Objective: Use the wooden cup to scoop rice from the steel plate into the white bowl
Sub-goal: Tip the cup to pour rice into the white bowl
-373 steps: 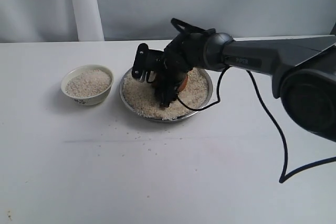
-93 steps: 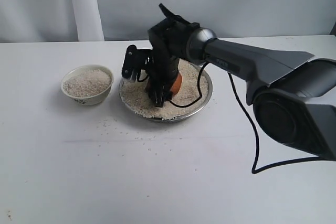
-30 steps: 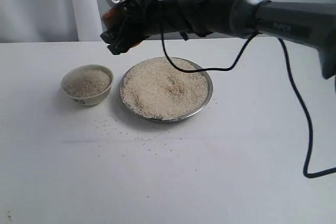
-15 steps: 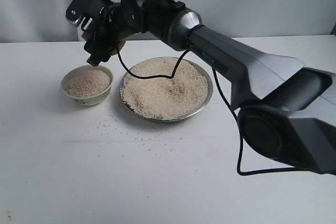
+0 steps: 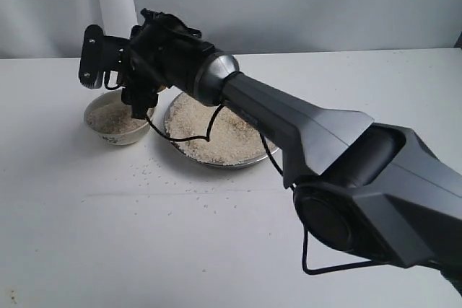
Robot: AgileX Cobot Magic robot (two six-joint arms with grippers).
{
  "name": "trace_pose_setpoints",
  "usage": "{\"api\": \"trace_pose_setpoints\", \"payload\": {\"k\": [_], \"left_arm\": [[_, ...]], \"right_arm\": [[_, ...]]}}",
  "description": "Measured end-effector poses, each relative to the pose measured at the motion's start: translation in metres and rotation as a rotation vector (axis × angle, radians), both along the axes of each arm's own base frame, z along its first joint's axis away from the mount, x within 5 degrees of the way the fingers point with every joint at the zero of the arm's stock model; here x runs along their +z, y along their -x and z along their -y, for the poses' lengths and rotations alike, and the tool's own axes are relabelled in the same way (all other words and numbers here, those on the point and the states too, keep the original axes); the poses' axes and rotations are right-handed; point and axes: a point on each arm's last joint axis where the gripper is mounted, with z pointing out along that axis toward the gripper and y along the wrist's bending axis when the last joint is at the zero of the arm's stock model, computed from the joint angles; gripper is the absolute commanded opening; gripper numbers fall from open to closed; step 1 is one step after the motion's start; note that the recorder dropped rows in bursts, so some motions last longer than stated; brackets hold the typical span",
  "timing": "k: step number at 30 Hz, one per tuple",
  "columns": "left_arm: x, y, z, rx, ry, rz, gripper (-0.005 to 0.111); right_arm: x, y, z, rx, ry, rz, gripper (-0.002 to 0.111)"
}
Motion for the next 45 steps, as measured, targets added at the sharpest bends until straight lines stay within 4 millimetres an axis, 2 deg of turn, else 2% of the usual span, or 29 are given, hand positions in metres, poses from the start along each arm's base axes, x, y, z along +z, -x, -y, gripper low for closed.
{"api": "trace_pose_setpoints", "payload": {"k": [12,21,45], "left_arm": [[0.0,0.0,0.0,0.0,0.0,0.0,0.0],[0.0,0.0,0.0,0.0,0.0,0.0,0.0],[0.0,0.0,0.0,0.0,0.0,0.0,0.0]], "right_arm": [[-0.02,0.0,-0.007,0.055,0.245,0.201,0.0],[-0.022,-0.003,-0.009,0.148,0.366,0.294,0.0],[-0.017,-0.004,-0.019,0.303,0.472,0.482,0.0]]}}
